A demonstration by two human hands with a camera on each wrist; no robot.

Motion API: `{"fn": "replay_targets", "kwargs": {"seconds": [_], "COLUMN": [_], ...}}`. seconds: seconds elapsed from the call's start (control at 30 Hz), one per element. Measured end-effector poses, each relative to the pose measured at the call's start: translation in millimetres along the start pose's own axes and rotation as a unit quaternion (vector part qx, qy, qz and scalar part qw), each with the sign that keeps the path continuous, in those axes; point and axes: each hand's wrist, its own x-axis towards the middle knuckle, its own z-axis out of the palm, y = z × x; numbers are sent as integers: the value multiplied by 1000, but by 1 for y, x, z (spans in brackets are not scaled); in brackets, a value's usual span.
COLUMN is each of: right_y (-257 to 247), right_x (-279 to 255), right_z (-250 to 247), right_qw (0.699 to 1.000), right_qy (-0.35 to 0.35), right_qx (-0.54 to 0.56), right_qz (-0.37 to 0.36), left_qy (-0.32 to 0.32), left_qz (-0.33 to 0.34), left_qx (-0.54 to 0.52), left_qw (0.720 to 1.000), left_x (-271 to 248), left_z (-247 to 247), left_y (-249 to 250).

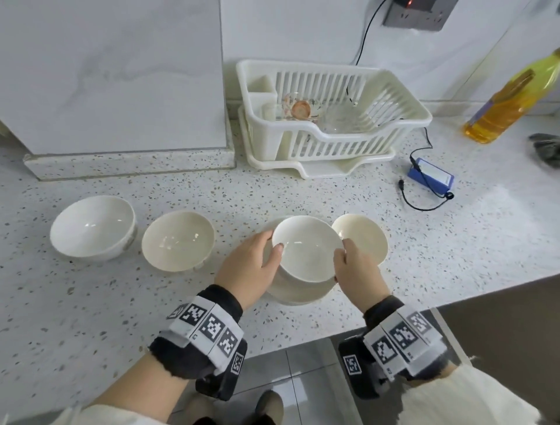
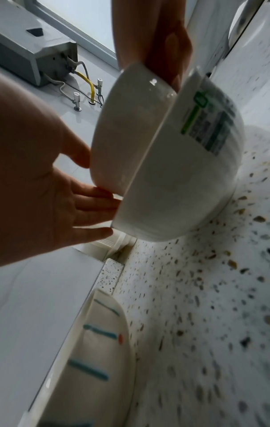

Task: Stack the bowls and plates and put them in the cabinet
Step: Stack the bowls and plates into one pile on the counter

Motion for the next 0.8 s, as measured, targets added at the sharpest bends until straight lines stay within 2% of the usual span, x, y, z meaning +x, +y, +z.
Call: {"fn": "replay_targets", "kwargs": {"seconds": [0.1, 0.23, 0.4, 0.63, 0.8], "right_y": [-2, -1, -2, -1, -2], "right_x": [1, 2, 5, 6, 3], "right_z": [4, 9, 10, 13, 16], "right_qw": [999, 997, 993, 984, 979], "right_qy": [-5, -3, -4, -3, 0], "right_qx": [-28, -67, -111, -175, -204], "right_qz": [-19, -26, -27, -33, -25], "left_qy": [16, 18, -13, -50, -69], "left_qz": [-14, -28, -46, -46, -31], "left_qx": [22, 117, 209, 273, 280], "left_qw": [1000, 993, 977, 960, 957], "left_x": [0, 2, 4, 2, 4], "left_z": [5, 12, 15, 15, 15], "left_y": [-4, -2, 2, 4, -1]}}
